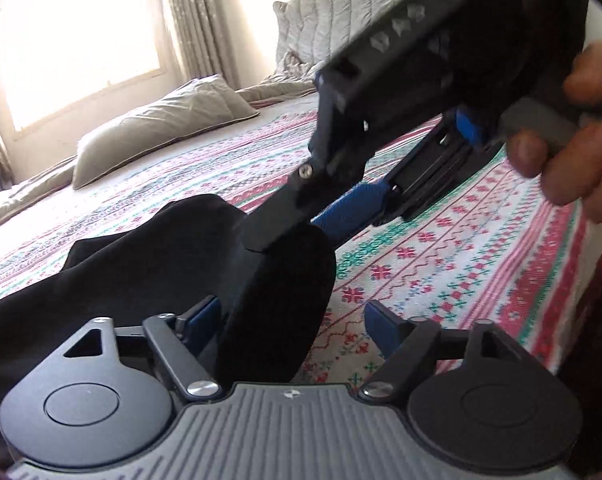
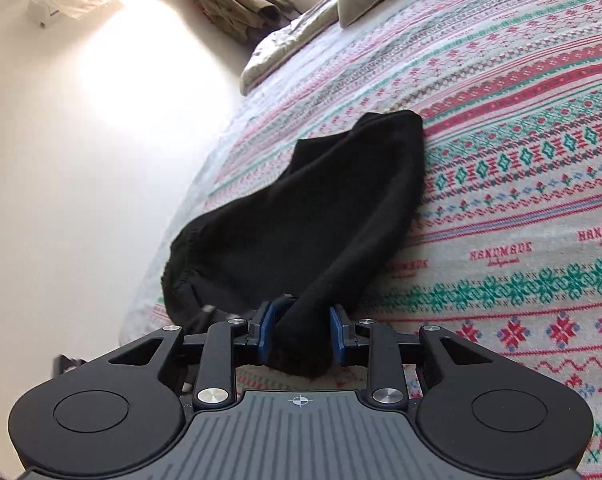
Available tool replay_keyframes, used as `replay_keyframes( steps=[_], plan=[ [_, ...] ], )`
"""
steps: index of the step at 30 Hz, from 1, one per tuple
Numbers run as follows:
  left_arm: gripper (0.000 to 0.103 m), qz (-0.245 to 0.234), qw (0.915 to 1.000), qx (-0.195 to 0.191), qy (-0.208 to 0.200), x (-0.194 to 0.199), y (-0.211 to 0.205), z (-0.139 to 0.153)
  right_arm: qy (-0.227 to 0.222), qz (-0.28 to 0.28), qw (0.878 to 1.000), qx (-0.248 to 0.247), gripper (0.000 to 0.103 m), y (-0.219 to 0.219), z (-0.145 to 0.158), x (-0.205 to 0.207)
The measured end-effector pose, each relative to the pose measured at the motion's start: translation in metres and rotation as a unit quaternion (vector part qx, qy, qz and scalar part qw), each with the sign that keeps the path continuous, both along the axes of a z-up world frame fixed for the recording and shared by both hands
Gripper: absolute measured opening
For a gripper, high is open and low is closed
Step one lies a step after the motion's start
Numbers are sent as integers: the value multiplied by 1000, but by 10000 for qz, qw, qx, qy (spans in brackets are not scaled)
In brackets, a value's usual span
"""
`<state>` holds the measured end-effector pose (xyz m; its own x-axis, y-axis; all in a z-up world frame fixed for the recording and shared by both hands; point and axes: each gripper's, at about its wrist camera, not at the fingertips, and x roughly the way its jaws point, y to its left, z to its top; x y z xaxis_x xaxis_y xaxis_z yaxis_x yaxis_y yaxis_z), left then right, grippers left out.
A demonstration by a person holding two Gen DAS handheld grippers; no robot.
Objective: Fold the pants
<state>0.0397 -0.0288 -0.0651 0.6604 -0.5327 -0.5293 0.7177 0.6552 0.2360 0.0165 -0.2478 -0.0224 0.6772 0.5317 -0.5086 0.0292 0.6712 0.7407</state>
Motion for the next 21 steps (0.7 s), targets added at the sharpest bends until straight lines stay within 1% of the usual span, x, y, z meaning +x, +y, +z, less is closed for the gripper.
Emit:
replay_keyframes(
  steps=[1, 2, 3, 4, 6, 7, 8, 9, 10, 12, 13, 15, 17, 18, 21],
  plan=[
    [78, 138, 9999, 59, -45, 2, -3, -2, -19, 21, 10000, 17, 28, -1, 0, 1],
    [68, 271, 9996, 102, -71, 4, -3, -3, -32, 44, 10000, 12, 29, -1, 0, 2],
    [61, 403, 9991, 134, -66, 7, -3, -5, -34, 62, 10000, 4, 31, -2, 0, 2],
    [60, 465, 9989, 98, -6, 11, -1, -5, -34, 47, 10000, 4, 31, -4, 0, 2],
    [56, 504, 9985, -93, 174, 16, 7, -4, -17, -96, 9999, -124, 32, -10, -1, 3],
    [55, 521, 9983, -139, 212, 18, 8, -3, -3, -200, 9996, -211, 40, -14, -2, 4],
    [52, 535, 9982, -173, 213, 19, 10, -3, 19, -321, 9991, -279, 55, -18, -3, 6],
    [50, 547, 9980, -210, 218, 19, 12, -3, 60, -443, 9983, -360, 62, -23, -6, 9],
    [50, 560, 9979, -244, 228, 20, 12, -2, 114, -555, 9974, -446, 65, -28, -10, 13],
    [46, 580, 9976, -291, 238, 19, 14, -2, 303, -654, 9961, -517, 65, -36, -22, 23],
    [45, 587, 9975, -310, 246, 18, 14, -2, 413, -645, 9960, -464, 65, -39, -30, 30],
    [41, 597, 9973, -348, 252, 18, 14, -1, 314, -636, 9972, -248, 65, -45, -38, 40],
    [38, 617, 9967, -433, 305, 20, 14, -1, 263, -676, 9973, -152, 64, -49, -39, 52],
    [37, 633, 9962, -486, 346, 21, 15, -1, 235, -694, 9972, -163, 64, -50, -39, 60],
    [35, 661, 9948, -615, 464, 19, 20, 0, 88, -755, 9966, -325, 58, -51, -42, 85]
  ],
)
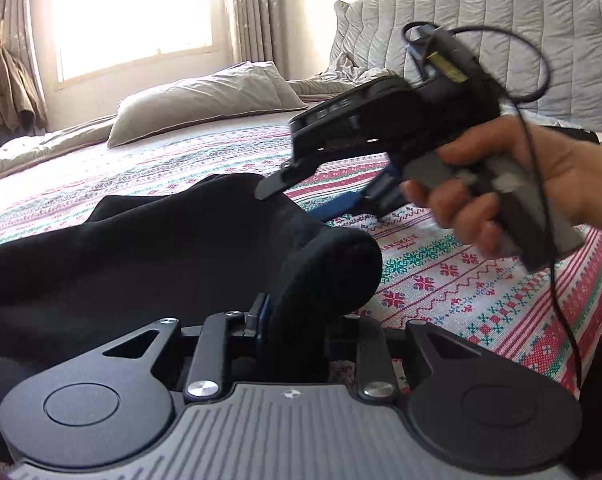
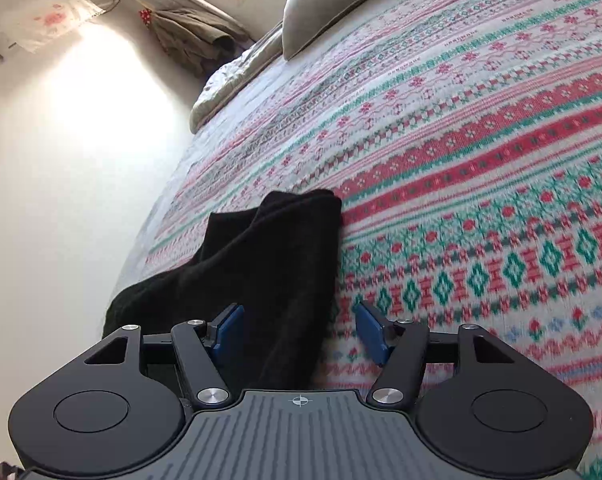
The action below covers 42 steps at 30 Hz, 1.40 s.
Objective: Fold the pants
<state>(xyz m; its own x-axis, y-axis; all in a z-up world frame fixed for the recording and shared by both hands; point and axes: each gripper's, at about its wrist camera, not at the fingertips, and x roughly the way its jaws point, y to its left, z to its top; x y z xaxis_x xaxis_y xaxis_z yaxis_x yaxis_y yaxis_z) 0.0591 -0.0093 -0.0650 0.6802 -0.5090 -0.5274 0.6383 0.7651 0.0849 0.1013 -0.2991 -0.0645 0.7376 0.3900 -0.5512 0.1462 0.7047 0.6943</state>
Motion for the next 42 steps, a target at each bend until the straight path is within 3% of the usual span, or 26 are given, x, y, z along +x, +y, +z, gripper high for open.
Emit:
replay_keyframes(
  steps=[3, 8, 11, 19, 27, 42],
  plan=[
    [33, -12, 9999, -91, 69, 1, 2, 1, -181, -61, 9997, -139, 50, 1, -4, 21],
    [26, 10, 9995, -280, 151, -5, 9, 6, -221, -274, 9992, -197, 21, 3, -8, 40],
    [25, 96, 9986, -477, 199, -6, 17, 14, -242, -467, 9986, -91, 14, 3, -2, 39],
    [25, 446, 9912, -1246, 35, -12, 49, 42, -854, -533, 9949, -39, 11, 24, 48, 38],
    [25, 1079, 9739, -1994, 126, -7, 101, 58, -1150, -167, 9931, -150, 11, 69, 88, 67],
    [24, 2396, 9327, -2655, 474, 6, 187, 58, -1148, 728, 9894, -516, 11, 193, 91, 142]
  ],
)
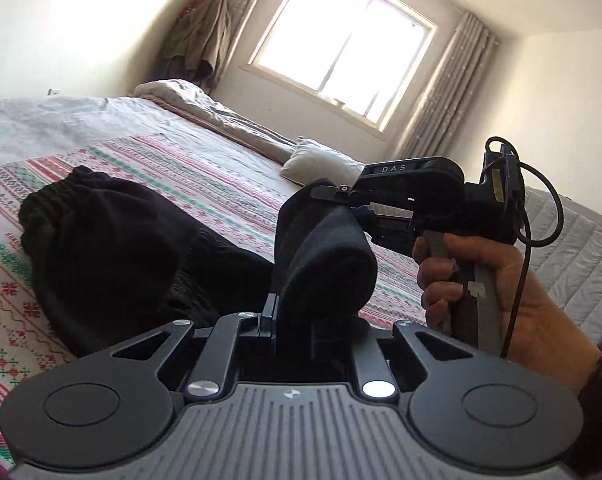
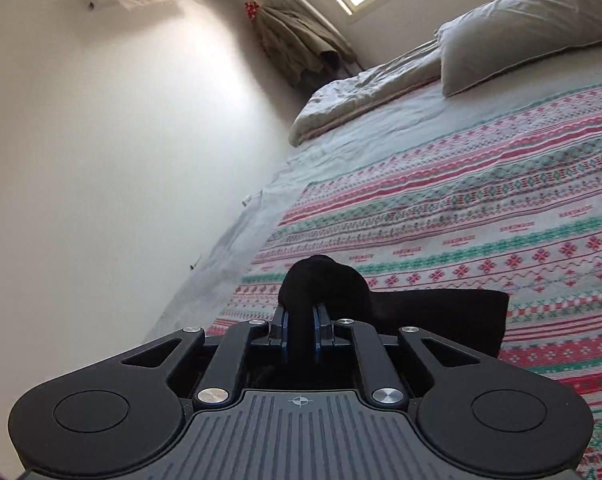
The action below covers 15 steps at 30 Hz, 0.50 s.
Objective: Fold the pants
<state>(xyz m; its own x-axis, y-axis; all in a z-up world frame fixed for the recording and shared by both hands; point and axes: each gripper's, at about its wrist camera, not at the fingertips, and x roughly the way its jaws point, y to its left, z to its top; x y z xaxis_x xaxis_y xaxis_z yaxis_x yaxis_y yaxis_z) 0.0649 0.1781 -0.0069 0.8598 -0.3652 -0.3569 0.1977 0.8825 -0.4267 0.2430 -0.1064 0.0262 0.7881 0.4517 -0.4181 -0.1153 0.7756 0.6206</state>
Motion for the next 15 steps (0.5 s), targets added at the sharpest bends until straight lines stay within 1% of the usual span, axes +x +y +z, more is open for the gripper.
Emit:
replay_keyframes(
  steps=[4, 7, 9, 10, 13, 15],
  plan=[
    [24, 366, 9983, -284, 357, 3, 19, -5, 97, 180, 9998, -74, 11, 26, -5, 19],
    [24, 558, 9945, -554, 698, 2, 33, -11, 176, 346, 9990, -235, 11, 51, -13, 31],
    [24, 724, 9919, -676, 789, -5, 40, -14, 244, 431, 9982, -326, 11, 66, -19, 38],
    [24, 820, 9915, -686, 738, -7, 43, -12, 275, 460, 9980, -337, 11, 73, -22, 41],
    [24, 1098, 9922, -487, 344, -21, 44, -2, 329, 527, 9975, -342, 11, 91, -28, 52],
    [24, 1314, 9902, -435, 180, -26, 47, 2, 284, 607, 9973, -289, 11, 102, -26, 57]
  ],
)
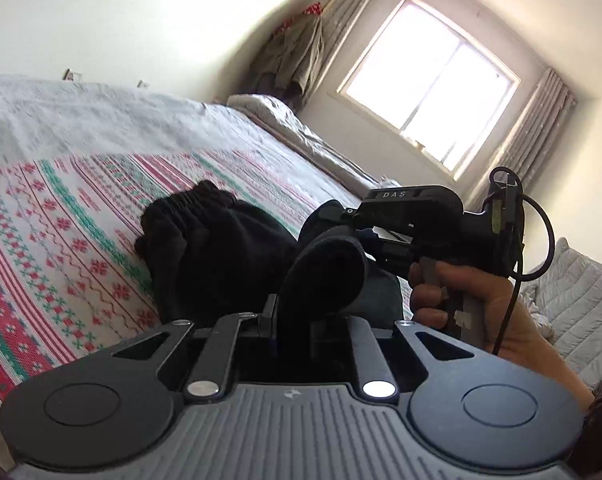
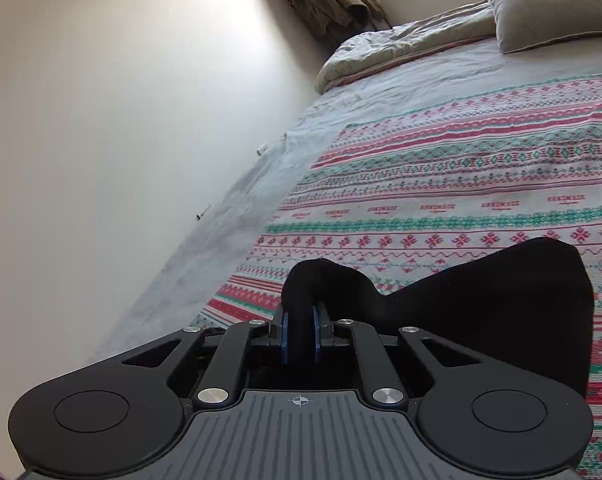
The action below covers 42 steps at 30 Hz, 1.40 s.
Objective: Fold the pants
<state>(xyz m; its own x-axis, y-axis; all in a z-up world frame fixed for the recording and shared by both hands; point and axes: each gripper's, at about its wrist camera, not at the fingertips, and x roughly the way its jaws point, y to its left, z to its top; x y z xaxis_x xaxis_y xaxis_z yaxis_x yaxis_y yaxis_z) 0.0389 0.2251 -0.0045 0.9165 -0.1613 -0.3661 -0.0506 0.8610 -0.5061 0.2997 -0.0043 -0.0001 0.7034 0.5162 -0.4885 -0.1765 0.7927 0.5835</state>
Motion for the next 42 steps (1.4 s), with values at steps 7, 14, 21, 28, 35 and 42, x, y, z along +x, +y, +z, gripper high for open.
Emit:
replay_keyframes(
  steps=[7, 14, 21, 28, 35, 42],
  plan=[
    [24, 710, 9968, -364, 109, 7, 35, 1, -143, 200, 9996, -110, 11, 43, 8, 21],
    [31, 1261, 9914, -178, 290, 23, 39, 0, -166, 250, 9995, 48, 19, 64, -3, 36],
    [82, 1028, 9920, 226, 694, 56, 57, -3, -219, 132, 9989, 396, 66, 38, 9, 21],
    [83, 144, 9963, 651, 549, 74, 73, 18, -262, -9, 9997, -34, 78, -9, 22, -23],
    [68, -682, 9910, 833, 791, 135, 65, 22, -161, -33, 9992, -360, 83, -43, 8, -71],
    [20, -598, 9942, 703, 546, 137, 69, 15, -5, -36, 9993, -367, 84, -55, -18, -99]
  ],
)
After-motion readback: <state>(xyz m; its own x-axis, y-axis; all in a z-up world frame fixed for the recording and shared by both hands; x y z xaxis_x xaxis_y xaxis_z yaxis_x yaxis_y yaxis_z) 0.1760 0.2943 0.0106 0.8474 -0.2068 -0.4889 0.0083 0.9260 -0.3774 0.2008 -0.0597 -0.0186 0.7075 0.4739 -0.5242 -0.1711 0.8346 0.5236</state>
